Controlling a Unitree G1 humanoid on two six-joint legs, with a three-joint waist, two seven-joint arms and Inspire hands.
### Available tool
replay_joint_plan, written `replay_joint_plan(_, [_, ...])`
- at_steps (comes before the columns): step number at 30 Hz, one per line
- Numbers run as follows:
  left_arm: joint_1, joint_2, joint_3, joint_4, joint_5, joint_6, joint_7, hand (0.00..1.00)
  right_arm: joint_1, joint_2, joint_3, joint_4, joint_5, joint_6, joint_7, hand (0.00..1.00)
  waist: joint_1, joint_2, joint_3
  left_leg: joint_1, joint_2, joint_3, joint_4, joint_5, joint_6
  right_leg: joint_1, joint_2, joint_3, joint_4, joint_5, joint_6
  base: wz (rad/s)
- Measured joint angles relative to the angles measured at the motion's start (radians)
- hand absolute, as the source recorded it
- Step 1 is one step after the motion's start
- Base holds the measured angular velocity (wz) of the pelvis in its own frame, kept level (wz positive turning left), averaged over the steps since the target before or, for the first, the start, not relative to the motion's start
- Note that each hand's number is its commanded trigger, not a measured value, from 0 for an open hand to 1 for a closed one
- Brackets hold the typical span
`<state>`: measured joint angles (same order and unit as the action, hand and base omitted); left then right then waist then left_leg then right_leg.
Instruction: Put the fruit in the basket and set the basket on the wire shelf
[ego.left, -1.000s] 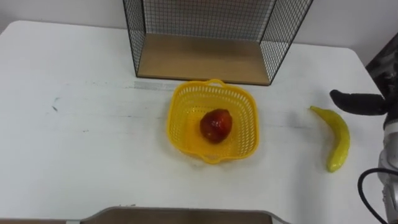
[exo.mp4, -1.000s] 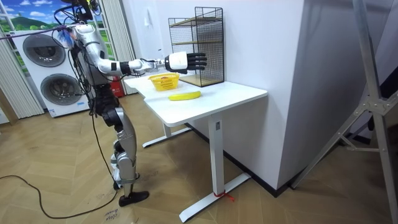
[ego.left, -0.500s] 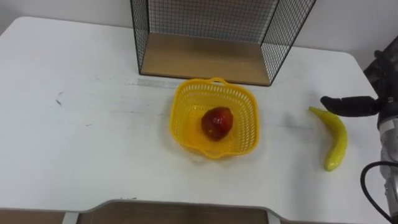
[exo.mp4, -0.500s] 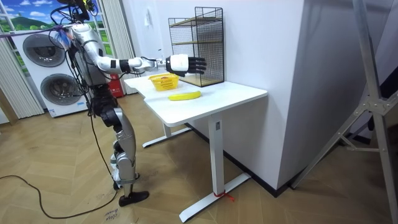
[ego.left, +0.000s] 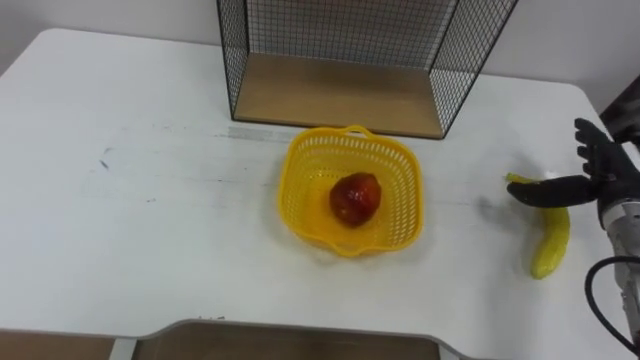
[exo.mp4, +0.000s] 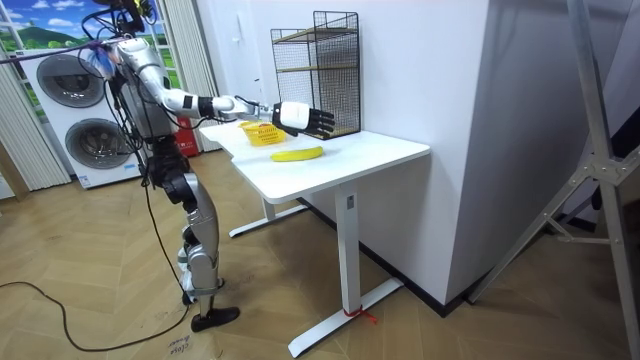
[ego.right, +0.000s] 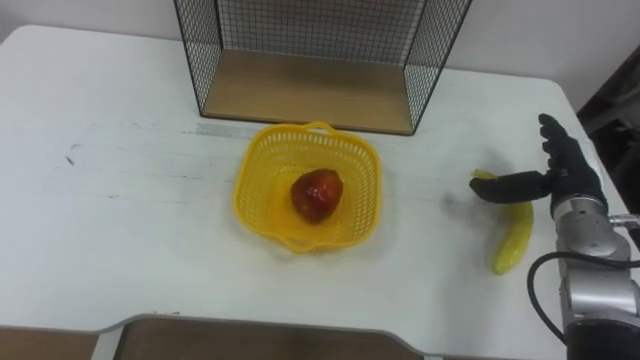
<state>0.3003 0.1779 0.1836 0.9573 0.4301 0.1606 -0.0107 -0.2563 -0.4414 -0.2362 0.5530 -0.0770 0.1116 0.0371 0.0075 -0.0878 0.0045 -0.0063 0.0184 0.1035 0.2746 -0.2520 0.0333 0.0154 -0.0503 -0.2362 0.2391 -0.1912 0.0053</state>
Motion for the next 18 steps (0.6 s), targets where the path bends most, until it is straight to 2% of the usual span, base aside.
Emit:
replay_joint_plan(3, [-0.004, 0.001, -0.001, 0.0, -0.002, 0.0, 0.0, 0.0, 0.0, -0.001, 0.0, 0.013, 0.003, 0.0, 0.003, 0.0, 0.0, -0.004, 0.0024, -0.002, 0.0, -0.001, -0.001, 0.0, 0.0, 0.0, 0.001, -0.001, 0.0, 0.0, 0.0, 0.0])
replay_joint_plan(8, [-0.003, 0.001, 0.0, -0.003, -0.002, 0.001, 0.0, 0.0, 0.0, -0.001, 0.0, 0.026, 0.005, 0.011, 0.009, 0.0, -0.001, 0.0, 0.0005, -0.003, -0.001, -0.003, -0.001, -0.001, 0.0, 0.001, 0.002, -0.001, 0.0, 0.0, 0.0, 0.0])
replay_joint_plan(10, [-0.002, 0.001, 0.0, -0.002, 0.0, 0.001, 0.0, 0.0, 0.002, -0.001, -0.001, 0.034, 0.0, 0.011, 0.01, 0.0, -0.005, 0.002, -0.0021, 0.0, -0.001, -0.004, 0.003, 0.0, 0.0, 0.003, 0.004, -0.003, 0.0, 0.0, 0.0, 0.0])
replay_joint_plan(11, [-0.002, 0.0, 0.0, -0.002, 0.001, 0.001, 0.0, 0.0, 0.005, -0.001, -0.002, 0.037, -0.003, 0.011, 0.01, 0.0, -0.004, 0.003, -0.0048, 0.001, -0.001, -0.005, 0.004, 0.0, 0.0, 0.003, 0.004, -0.003, 0.0, 0.0, 0.0, 0.0])
replay_joint_plan(12, [-0.002, 0.0, 0.0, 0.0, 0.002, 0.0, 0.0, 0.0, 0.008, -0.001, -0.002, 0.048, -0.006, 0.011, 0.011, 0.0, -0.004, 0.005, -0.0112, 0.003, -0.001, -0.005, 0.006, 0.0, 0.0, 0.003, 0.003, -0.005, 0.0, 0.0, 0.0, 0.0])
replay_joint_plan(13, [-0.002, 0.001, 0.0, 0.001, 0.003, 0.0, 0.0, 0.0, 0.008, -0.001, -0.003, 0.06, -0.006, 0.011, 0.011, 0.0, -0.005, 0.008, -0.013, 0.004, -0.001, -0.004, 0.009, 0.0, 0.0, 0.005, 0.0, -0.01, 0.0, 0.0, 0.0, 0.0])
replay_joint_plan(18, [0.002, 0.0, 0.0, 0.008, 0.003, -0.001, 0.0, 0.0, 0.041, -0.001, -0.003, 0.063, -0.007, 0.011, 0.01, 0.0, -0.006, 0.008, -0.0124, 0.017, 0.001, -0.002, 0.008, 0.0, 0.0, 0.017, -0.001, -0.01, 0.0, 0.0, 0.0, 0.0])
